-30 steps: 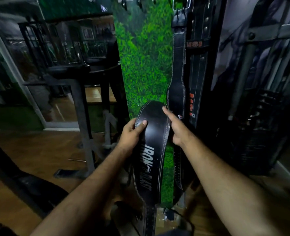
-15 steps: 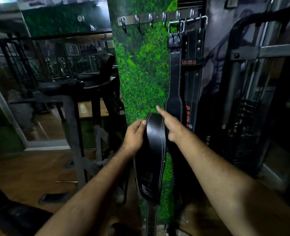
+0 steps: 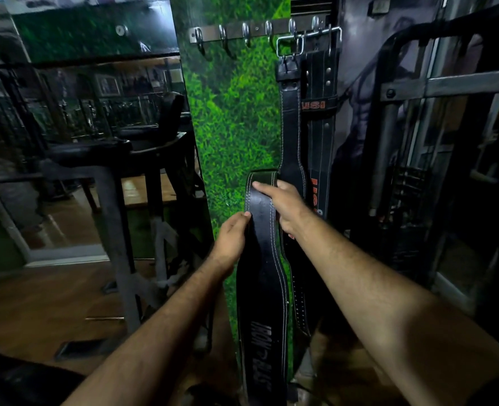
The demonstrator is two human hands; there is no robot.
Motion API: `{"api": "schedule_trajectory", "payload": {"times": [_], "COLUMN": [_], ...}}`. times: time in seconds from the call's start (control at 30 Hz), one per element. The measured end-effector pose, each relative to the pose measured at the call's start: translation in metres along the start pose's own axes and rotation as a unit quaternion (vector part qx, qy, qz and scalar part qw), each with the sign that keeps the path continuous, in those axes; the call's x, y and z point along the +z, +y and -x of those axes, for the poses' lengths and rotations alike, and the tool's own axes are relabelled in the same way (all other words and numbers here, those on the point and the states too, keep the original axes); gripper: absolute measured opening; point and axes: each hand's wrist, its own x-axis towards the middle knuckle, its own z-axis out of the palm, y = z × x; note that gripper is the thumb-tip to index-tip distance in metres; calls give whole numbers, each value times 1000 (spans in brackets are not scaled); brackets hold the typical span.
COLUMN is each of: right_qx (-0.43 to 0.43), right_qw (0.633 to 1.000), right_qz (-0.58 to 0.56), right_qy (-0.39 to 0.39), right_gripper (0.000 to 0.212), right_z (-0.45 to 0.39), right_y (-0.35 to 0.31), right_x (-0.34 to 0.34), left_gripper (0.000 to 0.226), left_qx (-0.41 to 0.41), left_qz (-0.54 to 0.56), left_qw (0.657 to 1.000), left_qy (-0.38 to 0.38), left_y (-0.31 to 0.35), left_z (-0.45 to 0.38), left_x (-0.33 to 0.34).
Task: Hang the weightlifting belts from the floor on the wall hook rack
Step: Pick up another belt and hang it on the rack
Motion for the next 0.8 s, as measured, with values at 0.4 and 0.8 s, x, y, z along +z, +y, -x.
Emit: {"api": "schedule_trajectory", "payload": {"times": [0.4, 0.8], "right_qx": [-92, -76], "right_qw": [993, 997], "right_qz": [7, 0], "right_qy": [77, -34], "right_gripper": [16, 17], "right_z": [-7, -18], "right_y": [7, 8], "right_x": [-27, -45], "left_gripper": [31, 30], "left_qx": [21, 44], "left_qz": [4, -69], "left_qw": [999, 996], "left_qy": [-46, -44], "left_y": [-5, -11], "left_z": [-3, -12], "left_x": [19, 40]}}
